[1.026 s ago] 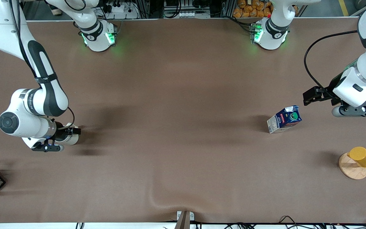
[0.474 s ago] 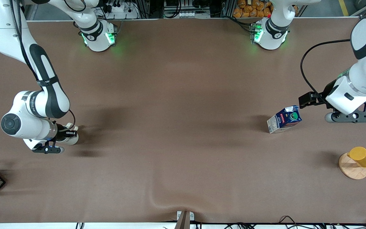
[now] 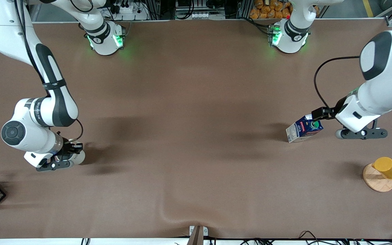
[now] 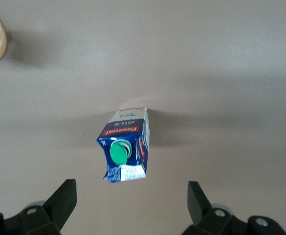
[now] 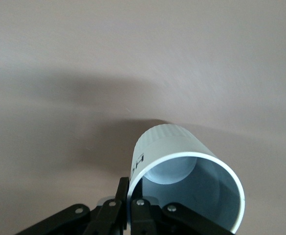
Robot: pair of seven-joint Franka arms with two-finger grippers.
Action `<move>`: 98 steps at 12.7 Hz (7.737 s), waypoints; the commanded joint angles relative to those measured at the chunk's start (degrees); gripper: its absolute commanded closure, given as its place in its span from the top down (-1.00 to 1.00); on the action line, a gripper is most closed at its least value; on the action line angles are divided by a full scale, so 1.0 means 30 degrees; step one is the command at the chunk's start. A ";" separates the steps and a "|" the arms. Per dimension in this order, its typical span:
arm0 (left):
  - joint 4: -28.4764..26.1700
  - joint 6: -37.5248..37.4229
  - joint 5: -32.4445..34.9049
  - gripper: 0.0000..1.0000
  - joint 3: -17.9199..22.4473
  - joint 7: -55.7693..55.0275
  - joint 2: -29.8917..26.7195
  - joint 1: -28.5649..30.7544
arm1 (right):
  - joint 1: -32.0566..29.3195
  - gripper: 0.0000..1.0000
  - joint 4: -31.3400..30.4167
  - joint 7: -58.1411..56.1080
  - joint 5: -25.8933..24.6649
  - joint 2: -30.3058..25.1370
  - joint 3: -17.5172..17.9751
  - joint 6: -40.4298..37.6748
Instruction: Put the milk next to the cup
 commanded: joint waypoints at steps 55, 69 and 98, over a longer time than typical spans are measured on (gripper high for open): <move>0.6512 0.0424 -0.1277 -0.33 -0.0452 -1.3754 0.7802 -1.1486 | 0.1063 1.00 -0.0626 -0.7575 0.1697 -0.7567 0.0524 -0.5951; 0.6747 0.1629 -0.1863 1.00 -0.0248 -1.3051 0.8539 -1.1457 | -0.0521 1.00 0.1100 0.4855 0.1697 -1.0501 -0.0238 -1.2016; 0.1585 -0.4494 0.0803 1.00 -0.1419 -0.1420 -0.5030 -0.0003 | -0.0609 1.00 0.3710 0.4126 0.1433 -1.0208 -0.0296 -1.3543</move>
